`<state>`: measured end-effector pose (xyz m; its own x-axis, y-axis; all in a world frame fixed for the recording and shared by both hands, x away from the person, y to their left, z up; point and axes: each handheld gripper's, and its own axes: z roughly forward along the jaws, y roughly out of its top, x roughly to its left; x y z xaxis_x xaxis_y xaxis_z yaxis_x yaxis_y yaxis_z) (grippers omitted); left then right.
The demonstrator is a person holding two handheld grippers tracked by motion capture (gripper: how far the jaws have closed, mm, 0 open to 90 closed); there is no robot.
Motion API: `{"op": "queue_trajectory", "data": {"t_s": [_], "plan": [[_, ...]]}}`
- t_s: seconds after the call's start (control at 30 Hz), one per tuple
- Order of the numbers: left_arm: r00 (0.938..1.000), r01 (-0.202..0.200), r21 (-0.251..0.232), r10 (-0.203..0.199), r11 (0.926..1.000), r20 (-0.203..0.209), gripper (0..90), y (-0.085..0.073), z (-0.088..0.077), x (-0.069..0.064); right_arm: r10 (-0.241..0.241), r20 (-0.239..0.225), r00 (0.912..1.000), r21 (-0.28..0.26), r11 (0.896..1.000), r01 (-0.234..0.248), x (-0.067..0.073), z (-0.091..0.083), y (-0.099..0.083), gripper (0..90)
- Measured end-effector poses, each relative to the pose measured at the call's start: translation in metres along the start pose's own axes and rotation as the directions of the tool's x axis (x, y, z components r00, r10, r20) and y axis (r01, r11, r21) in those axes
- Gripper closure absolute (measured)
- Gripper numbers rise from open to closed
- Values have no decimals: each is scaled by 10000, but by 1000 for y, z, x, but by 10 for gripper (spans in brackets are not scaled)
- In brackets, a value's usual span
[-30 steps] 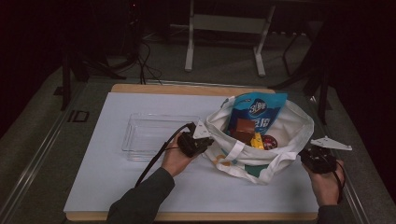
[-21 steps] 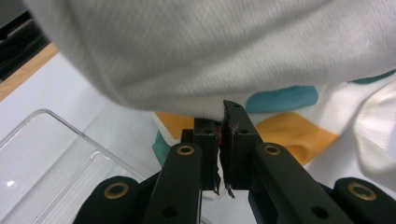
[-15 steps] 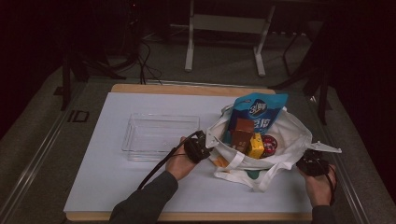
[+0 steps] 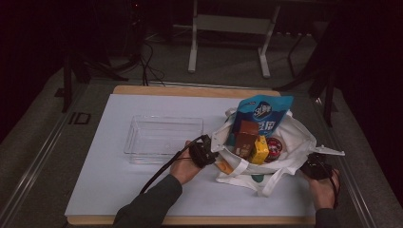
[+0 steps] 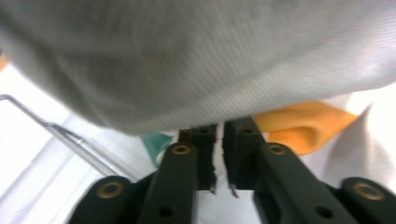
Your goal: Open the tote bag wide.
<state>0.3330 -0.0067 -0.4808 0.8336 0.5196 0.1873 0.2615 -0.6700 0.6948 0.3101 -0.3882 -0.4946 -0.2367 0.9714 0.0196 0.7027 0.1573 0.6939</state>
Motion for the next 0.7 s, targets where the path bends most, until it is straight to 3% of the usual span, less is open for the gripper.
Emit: {"op": "queue_trajectory", "data": {"t_s": [0.2,0.37,0.7], "plan": [[9993,292,-561,-278,9980,261,662,-7,-9,4,29,-103,9999,-191,9998,-31,-1,-6,-2,873],[9981,531,-1020,-497,9934,357,592,-8,-22,8,-6,-314,9995,-290,9996,-4,-1,-17,-3,769],[9941,1011,-1809,-919,9783,584,573,-12,-46,18,-181,-455,9988,-571,9982,155,-1,-42,1,658]]}}
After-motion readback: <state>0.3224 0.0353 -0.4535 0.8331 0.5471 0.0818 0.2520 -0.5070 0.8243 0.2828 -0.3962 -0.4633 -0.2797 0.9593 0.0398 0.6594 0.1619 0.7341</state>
